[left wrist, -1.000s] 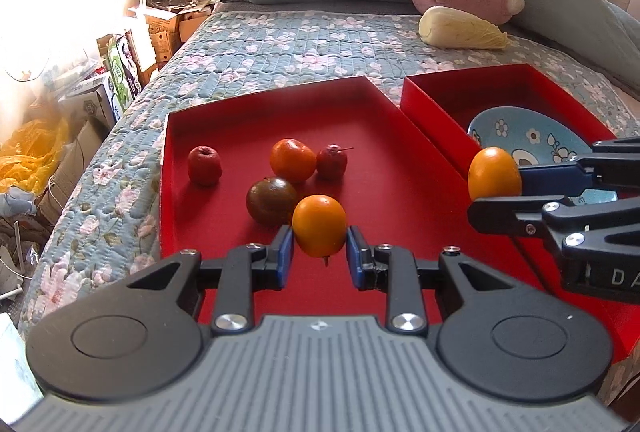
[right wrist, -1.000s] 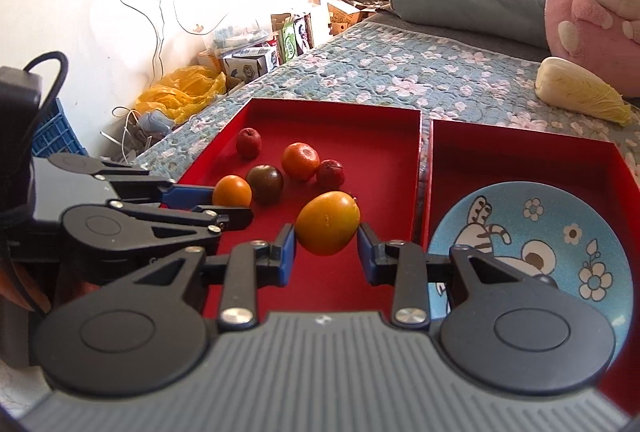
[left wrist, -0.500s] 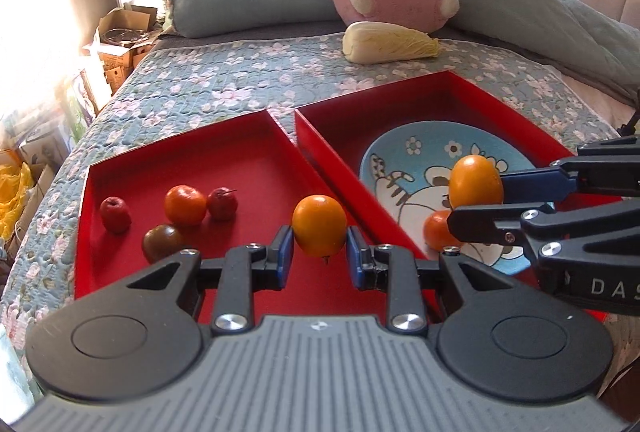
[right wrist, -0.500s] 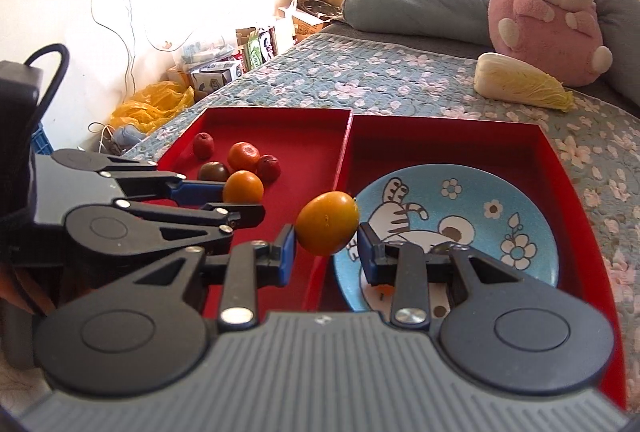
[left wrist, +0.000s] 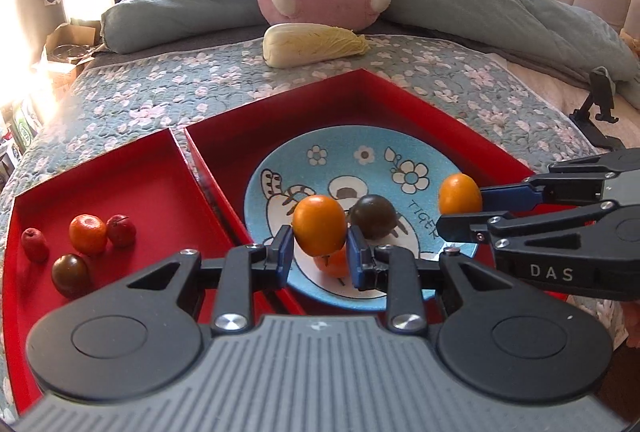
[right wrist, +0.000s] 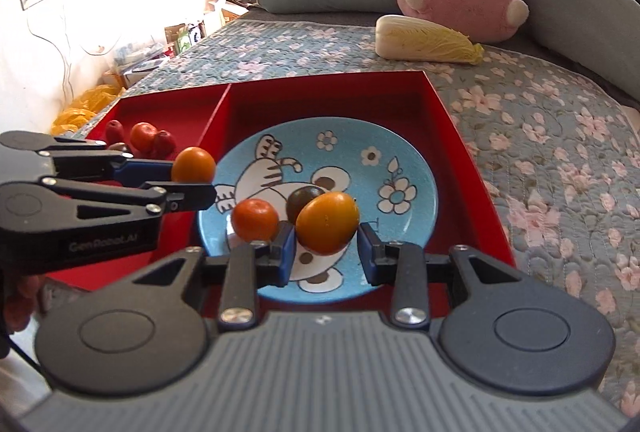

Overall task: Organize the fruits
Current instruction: 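Carry both held tomatoes over the blue plate with both grippers, then open both grippers to release the tomatoes onto the plate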

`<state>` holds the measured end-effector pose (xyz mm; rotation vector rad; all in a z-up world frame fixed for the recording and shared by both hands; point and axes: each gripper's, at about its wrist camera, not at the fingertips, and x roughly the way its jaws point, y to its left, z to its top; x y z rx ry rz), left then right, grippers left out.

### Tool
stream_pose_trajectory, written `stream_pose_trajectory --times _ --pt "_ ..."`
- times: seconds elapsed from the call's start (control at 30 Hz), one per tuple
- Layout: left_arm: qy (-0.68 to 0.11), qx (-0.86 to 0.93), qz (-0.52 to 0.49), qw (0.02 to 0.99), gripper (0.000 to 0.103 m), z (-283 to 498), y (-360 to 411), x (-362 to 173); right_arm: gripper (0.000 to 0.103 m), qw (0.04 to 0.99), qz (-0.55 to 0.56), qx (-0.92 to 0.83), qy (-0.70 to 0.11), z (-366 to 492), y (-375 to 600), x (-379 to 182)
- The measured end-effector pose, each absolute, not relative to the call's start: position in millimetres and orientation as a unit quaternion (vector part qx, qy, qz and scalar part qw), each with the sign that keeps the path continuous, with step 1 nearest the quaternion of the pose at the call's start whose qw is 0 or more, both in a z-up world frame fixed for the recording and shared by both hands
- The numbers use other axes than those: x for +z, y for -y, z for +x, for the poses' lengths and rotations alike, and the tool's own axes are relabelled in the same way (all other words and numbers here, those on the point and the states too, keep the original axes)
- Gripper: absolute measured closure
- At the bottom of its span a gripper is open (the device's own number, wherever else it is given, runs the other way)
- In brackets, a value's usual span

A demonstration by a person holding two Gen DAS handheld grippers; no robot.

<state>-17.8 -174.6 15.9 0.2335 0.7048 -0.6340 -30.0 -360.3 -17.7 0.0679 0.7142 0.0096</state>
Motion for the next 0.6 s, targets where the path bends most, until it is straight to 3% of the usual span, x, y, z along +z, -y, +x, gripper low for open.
stream_pose_trajectory --times 0.6 --pt "-0.352 -0.317 0.130 0.871 0.070 28.2 204.5 -14.1 0.066 0.919 0.007 -0.010 -0.393 5.2 368.3 -42.4"
